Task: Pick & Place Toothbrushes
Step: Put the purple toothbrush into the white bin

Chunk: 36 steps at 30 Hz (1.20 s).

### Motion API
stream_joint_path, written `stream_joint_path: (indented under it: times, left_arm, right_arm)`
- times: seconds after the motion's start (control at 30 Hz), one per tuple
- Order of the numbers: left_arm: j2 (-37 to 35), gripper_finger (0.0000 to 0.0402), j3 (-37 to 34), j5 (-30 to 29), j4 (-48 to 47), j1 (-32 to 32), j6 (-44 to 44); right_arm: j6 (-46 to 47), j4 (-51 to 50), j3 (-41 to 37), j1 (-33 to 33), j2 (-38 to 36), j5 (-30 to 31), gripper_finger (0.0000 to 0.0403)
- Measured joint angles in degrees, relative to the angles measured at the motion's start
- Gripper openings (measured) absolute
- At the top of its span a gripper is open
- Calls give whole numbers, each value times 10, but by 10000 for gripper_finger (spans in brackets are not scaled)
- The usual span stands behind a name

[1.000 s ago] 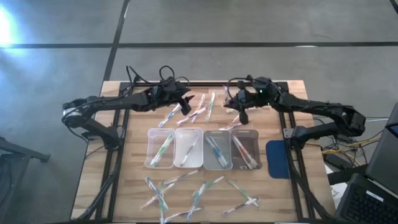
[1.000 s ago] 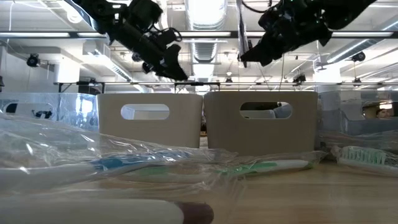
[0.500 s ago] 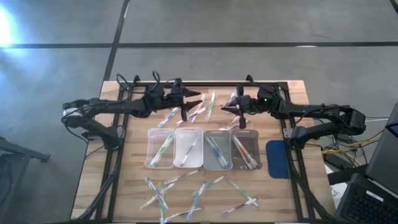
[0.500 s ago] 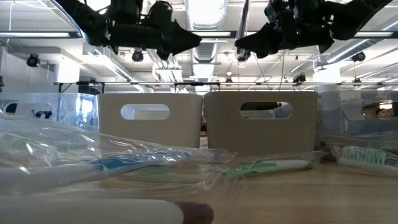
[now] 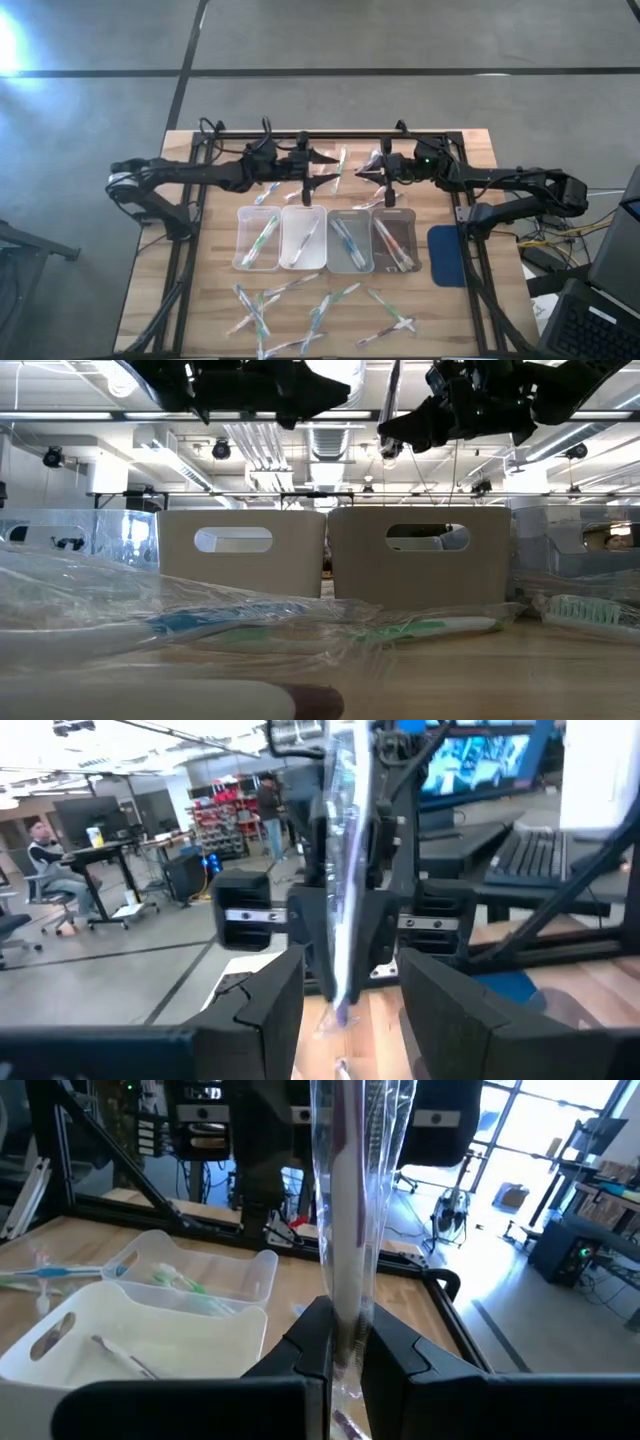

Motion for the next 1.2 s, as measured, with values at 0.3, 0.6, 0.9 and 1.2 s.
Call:
stream_joint_path:
  times: [0.3,0.6,0.9,1.2]
  left_arm:
    - [51,170,76,-5,-42,-6,11]
    - [78,170,102,-5,-46,-11,12]
    - [78,170,103,-1,-46,-13,15]
    - [77,170,103,0,-71,-14,15]
  right_arm:
    - [16,-1,0,1,0,0,23]
    - [20,6,0,9,3,0,23]
    - [28,60,17,27,64,0,23]
    - [44,53,62,27,136,-1,23]
